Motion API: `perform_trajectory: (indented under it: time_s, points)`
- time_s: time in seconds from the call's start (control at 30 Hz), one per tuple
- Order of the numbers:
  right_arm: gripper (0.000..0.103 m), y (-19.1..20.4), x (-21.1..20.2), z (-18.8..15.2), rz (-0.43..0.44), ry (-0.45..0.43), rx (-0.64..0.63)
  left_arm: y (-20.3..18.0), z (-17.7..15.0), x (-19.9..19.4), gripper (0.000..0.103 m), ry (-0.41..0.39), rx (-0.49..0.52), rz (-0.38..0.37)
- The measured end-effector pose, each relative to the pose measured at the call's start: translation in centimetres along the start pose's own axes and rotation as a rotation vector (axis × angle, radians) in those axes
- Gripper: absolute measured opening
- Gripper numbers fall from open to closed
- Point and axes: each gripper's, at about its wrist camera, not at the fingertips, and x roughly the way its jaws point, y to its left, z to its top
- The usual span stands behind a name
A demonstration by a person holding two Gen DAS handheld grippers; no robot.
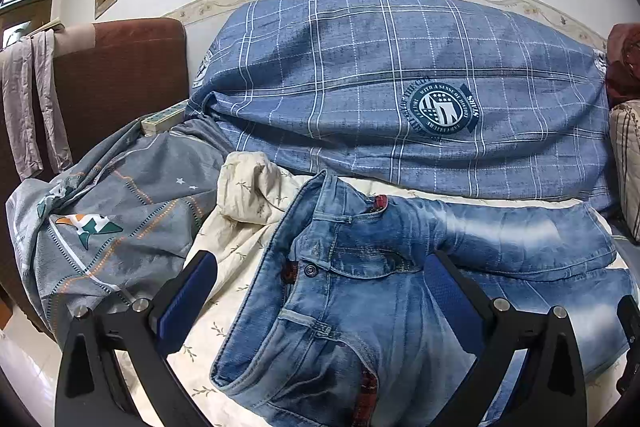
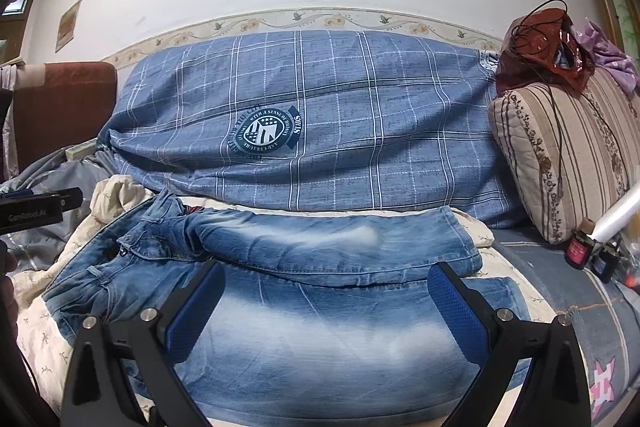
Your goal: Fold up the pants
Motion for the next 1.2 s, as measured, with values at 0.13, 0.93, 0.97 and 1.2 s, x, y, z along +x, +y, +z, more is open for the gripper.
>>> perform_trajectory:
  time_s: [0.13,0.93,0.97,1.2]
  points:
    - [0.102,-0.1,0.0,0.0,-0.001,-0.002,0.004,-1.2,-0.1,0.0,0.103,0.007,0.026,-0.012]
    - [0.102,-2.4,-0.7,0.2,-0.016,-0.012,0.043,-4.0,0.0,0.1,0.103,0.018,0.067,-0.041]
    - [0.102,-2.4,-0.7,0.2,-0.016,-0.013,0.042,-4.1,0.0,0.1,0.103,0.018,0.069,-0.042]
    - [0.102,-2.4,-0.7,0.1,-0.019,-0.015,0.041,-4.4,-0.1,0.1,0.103,0.02,0.071,-0.048]
